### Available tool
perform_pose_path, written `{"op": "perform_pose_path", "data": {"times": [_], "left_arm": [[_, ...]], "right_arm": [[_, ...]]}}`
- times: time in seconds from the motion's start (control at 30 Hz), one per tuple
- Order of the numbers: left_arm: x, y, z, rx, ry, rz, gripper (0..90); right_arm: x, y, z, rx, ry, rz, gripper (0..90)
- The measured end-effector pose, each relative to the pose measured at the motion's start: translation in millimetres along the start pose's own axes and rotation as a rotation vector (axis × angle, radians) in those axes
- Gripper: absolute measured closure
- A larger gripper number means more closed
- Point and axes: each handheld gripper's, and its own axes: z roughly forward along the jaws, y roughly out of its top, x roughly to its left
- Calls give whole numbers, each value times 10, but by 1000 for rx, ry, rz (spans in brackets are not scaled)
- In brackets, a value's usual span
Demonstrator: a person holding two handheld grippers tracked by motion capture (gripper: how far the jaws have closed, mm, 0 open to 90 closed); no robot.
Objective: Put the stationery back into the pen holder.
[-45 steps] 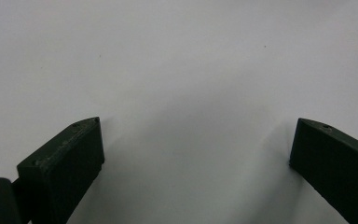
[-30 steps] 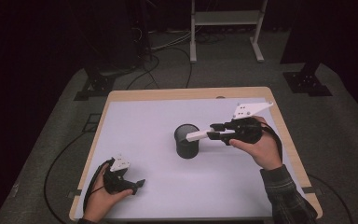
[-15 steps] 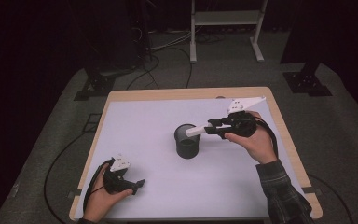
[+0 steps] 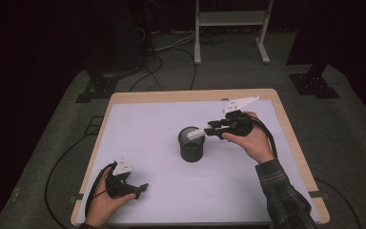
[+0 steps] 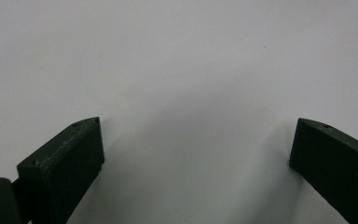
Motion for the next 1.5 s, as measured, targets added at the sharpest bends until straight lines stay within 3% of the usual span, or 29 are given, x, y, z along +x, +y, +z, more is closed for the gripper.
{"op": "perform_pose_path", "data": {"times": [0.7,1.5], "left_arm": [[0,0,0,0,0,1,18],[1,-1,-1,2,-1,0,18]], "right_arm": [[-50,-10,334,85,1,5,643],[-69,-27,575,128,8,5,642]]}}
